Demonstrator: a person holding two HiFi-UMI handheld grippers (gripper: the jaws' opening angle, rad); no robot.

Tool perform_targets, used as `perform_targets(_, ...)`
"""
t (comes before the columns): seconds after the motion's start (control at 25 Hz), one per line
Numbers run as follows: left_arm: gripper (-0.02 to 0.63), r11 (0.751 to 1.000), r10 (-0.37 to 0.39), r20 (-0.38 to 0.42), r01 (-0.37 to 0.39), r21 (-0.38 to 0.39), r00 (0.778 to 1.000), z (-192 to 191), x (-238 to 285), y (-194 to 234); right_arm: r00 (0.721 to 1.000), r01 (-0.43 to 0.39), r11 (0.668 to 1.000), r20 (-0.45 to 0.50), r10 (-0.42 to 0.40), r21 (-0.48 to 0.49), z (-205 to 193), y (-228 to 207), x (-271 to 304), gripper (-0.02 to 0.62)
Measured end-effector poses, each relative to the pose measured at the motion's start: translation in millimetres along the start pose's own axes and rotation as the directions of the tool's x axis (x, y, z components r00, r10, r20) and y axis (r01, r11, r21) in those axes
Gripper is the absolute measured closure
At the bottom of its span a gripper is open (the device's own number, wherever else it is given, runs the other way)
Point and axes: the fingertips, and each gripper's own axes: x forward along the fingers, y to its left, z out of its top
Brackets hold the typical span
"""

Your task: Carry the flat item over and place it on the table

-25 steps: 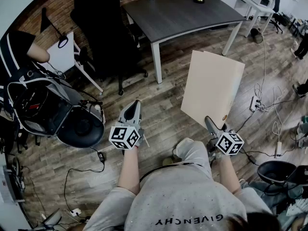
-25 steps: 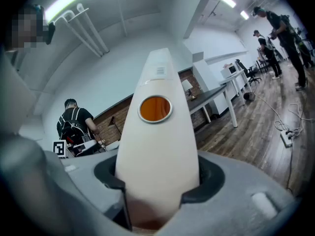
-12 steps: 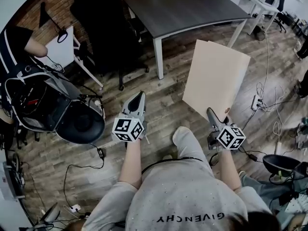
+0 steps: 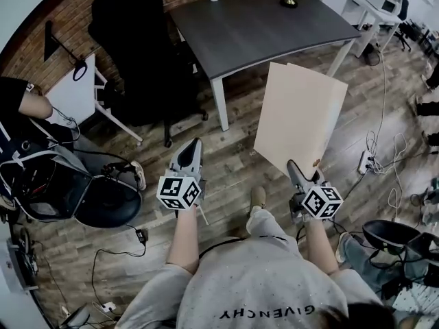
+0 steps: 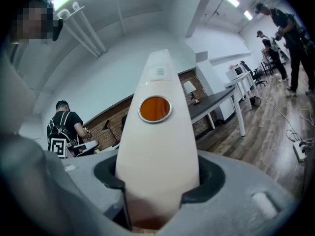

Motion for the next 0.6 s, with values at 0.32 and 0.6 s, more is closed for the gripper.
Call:
perform_targets(0.32, 0.609, 1.000, -0.008, -0.009, 0.008, -0.011, 1.000, 7.2, 91.1, 5.4, 1.000, -0.003, 1.000, -0.015, 0.003, 0.007, 43.8, -43.6, 61.1, 0.319)
perform_targets(0.6, 0.609, 1.000, -0.020, -0.041, 0.019, -0.013, 0.999, -0.3, 163.7, 1.2, 1.000, -0.002, 1.000, -0.022, 0.002, 0.024, 72.0, -88.1, 101.0, 0.318)
